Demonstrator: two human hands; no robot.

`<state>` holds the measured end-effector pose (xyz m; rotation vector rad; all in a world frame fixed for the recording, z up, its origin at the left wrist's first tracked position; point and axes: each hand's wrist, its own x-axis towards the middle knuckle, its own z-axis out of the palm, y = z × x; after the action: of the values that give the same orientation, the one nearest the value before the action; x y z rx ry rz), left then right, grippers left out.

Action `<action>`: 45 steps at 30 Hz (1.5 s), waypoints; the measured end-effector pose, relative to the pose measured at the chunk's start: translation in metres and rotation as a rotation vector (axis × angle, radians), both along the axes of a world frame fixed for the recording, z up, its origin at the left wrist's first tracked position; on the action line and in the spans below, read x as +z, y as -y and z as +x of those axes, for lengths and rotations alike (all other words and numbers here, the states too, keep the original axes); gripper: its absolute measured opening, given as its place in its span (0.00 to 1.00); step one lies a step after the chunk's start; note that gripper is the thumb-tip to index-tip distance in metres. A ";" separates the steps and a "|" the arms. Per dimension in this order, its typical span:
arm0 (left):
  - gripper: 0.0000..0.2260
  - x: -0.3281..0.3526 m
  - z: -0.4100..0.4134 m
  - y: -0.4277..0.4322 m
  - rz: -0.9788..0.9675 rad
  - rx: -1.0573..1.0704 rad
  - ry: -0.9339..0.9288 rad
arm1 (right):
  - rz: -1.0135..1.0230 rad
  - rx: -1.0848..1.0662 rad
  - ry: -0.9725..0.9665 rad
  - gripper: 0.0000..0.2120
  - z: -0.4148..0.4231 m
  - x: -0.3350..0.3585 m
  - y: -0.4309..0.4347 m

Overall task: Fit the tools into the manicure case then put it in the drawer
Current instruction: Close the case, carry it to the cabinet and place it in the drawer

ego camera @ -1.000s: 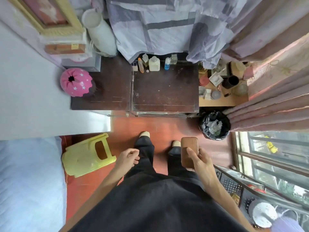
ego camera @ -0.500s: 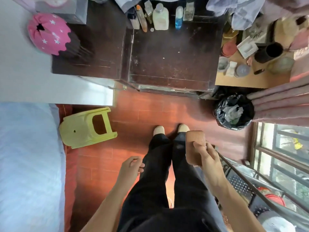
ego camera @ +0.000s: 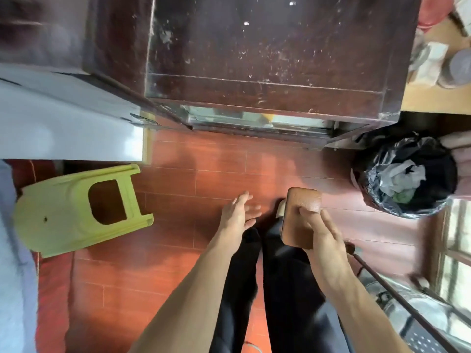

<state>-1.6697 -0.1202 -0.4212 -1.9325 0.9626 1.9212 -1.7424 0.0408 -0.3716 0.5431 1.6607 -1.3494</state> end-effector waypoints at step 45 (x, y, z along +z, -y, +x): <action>0.56 -0.277 -0.087 0.085 0.147 0.617 -0.771 | -0.306 -0.319 -0.244 0.14 0.009 -0.266 0.039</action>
<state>-1.7565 -0.2049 -0.6984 -1.4999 0.3294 3.1045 -1.7336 0.0020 -0.6381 0.4899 1.5576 -1.9295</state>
